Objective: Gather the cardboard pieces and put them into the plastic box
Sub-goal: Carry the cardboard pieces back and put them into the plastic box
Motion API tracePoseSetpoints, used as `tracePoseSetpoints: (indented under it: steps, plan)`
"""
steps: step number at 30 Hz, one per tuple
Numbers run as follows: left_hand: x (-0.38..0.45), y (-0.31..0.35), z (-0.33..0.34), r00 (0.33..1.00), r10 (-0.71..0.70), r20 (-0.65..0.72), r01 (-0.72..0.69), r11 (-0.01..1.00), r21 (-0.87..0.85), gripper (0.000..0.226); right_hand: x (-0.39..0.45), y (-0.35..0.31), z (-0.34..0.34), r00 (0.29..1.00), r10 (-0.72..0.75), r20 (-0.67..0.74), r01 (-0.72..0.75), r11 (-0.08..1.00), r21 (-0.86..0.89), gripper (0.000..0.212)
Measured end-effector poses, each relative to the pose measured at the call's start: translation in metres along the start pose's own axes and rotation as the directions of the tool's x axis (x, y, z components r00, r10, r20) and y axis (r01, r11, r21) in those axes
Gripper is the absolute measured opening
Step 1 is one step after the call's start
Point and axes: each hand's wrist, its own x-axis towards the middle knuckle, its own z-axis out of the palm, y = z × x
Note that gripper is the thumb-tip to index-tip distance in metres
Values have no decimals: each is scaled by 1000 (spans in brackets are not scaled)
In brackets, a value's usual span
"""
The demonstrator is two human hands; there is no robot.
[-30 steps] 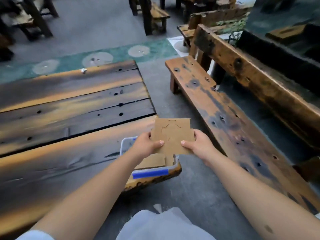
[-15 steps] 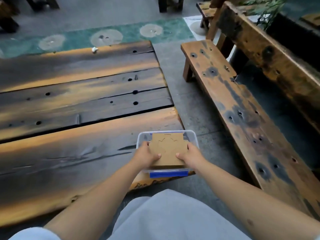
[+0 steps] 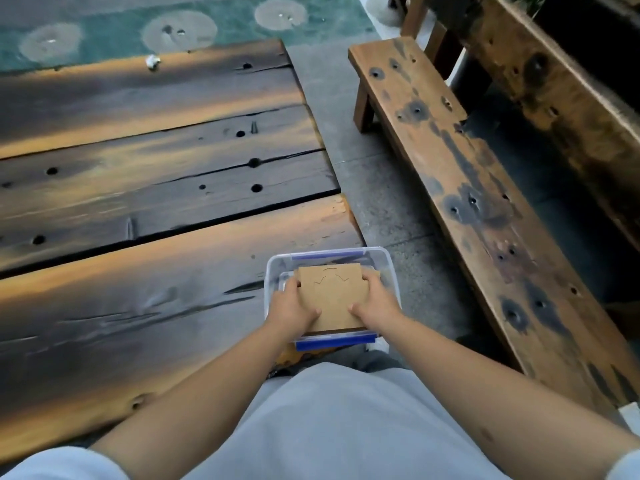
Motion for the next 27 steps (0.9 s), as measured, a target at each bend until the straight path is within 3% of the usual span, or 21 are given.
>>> tracePoseSetpoints:
  steps: [7,12,15,17,19,22,27]
  plan:
    - [8,5,6,995,-99,-17,99,994,40,72,14,5,2,1000,2,7,-2,996,-92,75]
    - [19,5,0,990,-105,98,109,993,-42,78,21,3,-1,998,28,62,-24,997,-72,78]
    - [25,1,-6,977,-107,185,139,976,-168,85,25,3,-5,994,7,111,-17,996,89,78]
    - [29,0,-8,978,-88,187,135,957,-255,98,28,3,-10,989,39,141,-76,961,266,79]
    - [33,1,-10,983,-73,167,122,945,-303,109,32,2,-13,984,83,156,-132,933,334,87]
    - [38,5,-10,976,-41,215,99,959,-265,111,37,-1,-12,981,121,152,-160,947,279,92]
    - [38,3,-7,971,27,236,45,955,-292,90,42,-7,-9,985,151,88,-162,976,143,89]
